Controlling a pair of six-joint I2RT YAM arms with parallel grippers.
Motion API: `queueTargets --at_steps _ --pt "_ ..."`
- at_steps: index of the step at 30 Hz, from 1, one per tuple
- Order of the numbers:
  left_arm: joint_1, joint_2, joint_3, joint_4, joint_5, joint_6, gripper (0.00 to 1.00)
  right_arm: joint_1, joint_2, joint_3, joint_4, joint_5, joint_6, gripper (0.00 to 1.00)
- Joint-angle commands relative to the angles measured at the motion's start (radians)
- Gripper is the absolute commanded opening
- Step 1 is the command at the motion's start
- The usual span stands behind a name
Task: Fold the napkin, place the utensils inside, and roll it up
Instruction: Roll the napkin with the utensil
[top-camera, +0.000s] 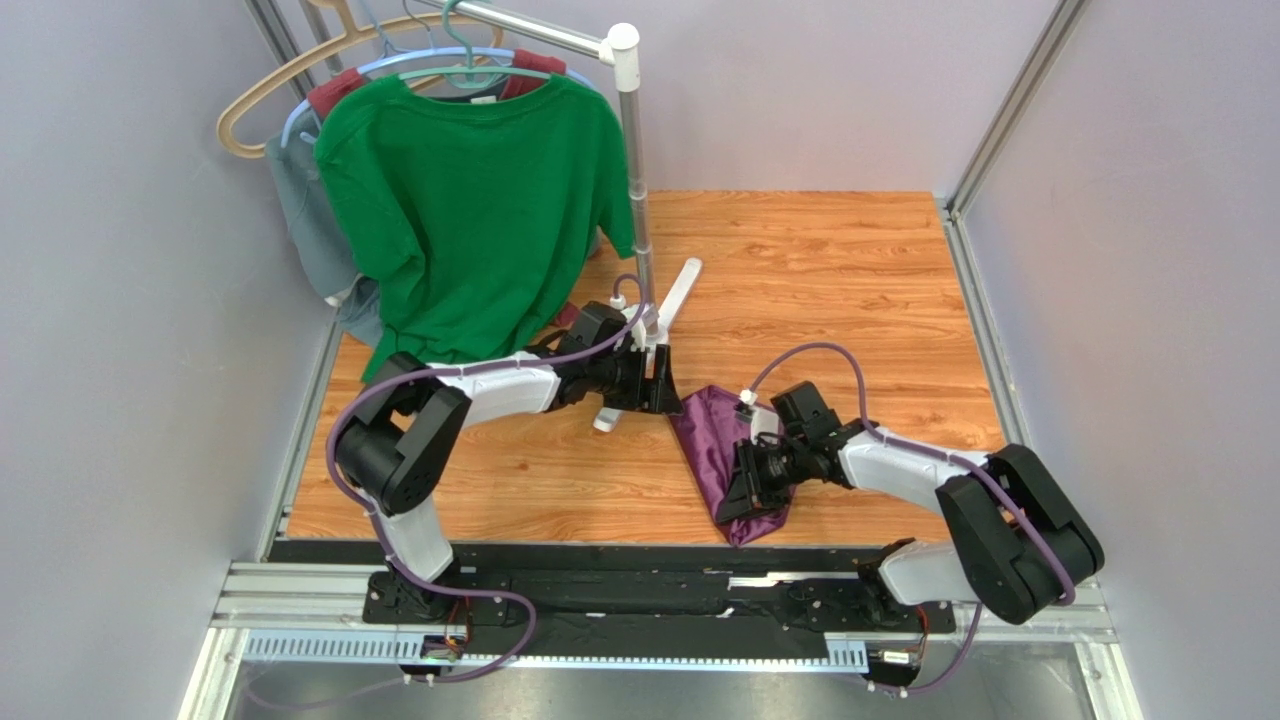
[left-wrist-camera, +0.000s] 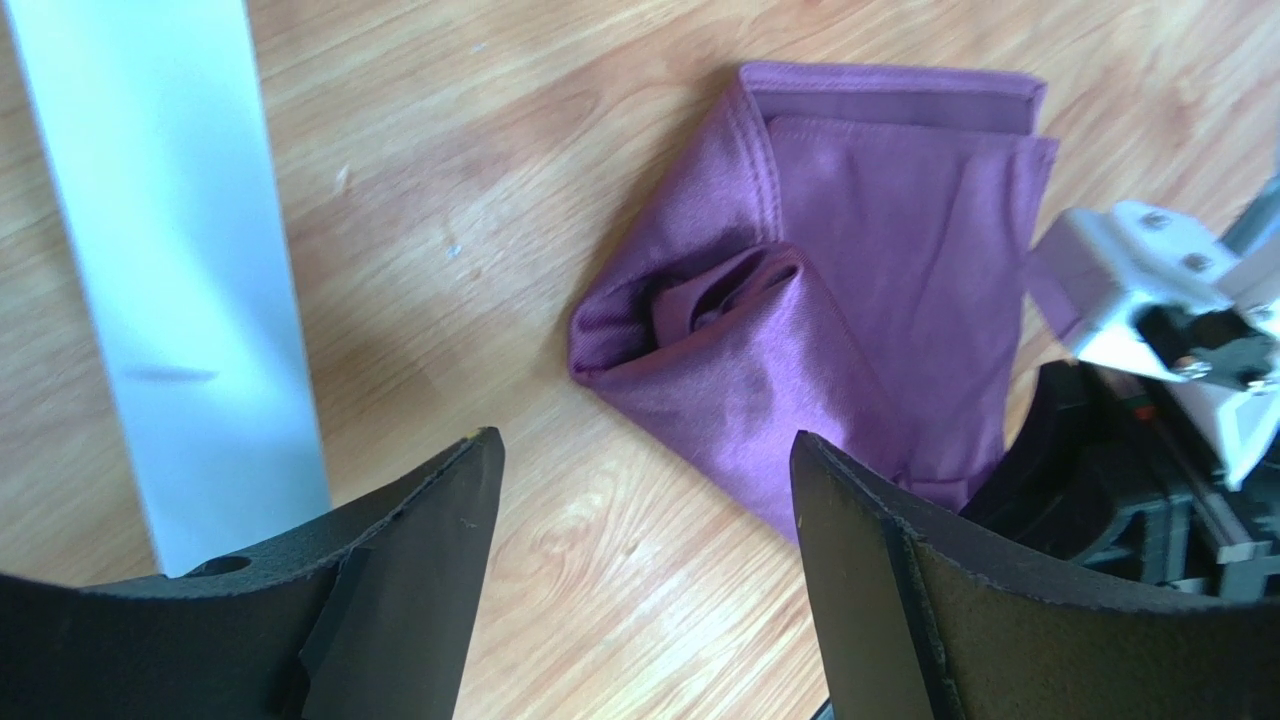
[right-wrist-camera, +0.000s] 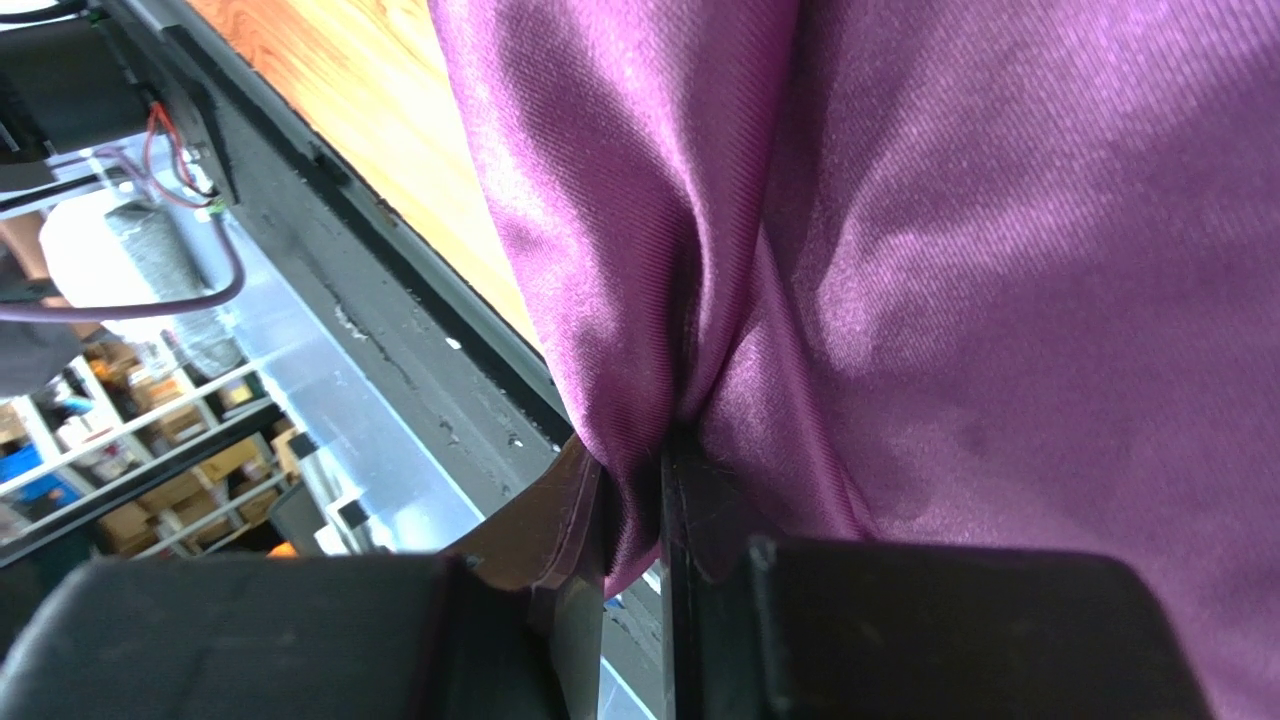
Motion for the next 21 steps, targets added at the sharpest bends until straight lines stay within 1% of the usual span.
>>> queueTargets --at_steps 1,2,11,16,19,20,21 --pt "0.016 0.025 -0.026 0.168 0.073 -0.072 0.79 -0.009 0.035 -0.018 0.028 -0.005 -0.021 0.05" --pt "0.016 0.029 -0.030 0.202 0.087 -0.078 0.80 -0.012 0.046 -0.020 0.031 -0.008 -0.021 0.05" --pt "0.021 0.120 -0.013 0.311 0.144 -0.127 0.81 -0.025 0.090 -0.018 0.058 -0.039 -0.024 0.04" --pt "0.021 0.161 0.013 0.311 0.145 -0.122 0.80 -0.027 0.092 -0.012 0.055 -0.039 -0.026 0.04" --pt "0.021 0.187 0.030 0.315 0.162 -0.127 0.74 -0.025 0.097 -0.010 0.052 -0.037 -0.029 0.04" --pt "0.021 0.193 0.033 0.317 0.164 -0.127 0.68 -0.025 0.097 -0.009 0.052 -0.037 -0.027 0.04" --pt "0.022 0.200 0.035 0.320 0.169 -0.129 0.64 -0.027 0.095 -0.009 0.051 -0.036 -0.027 0.04"
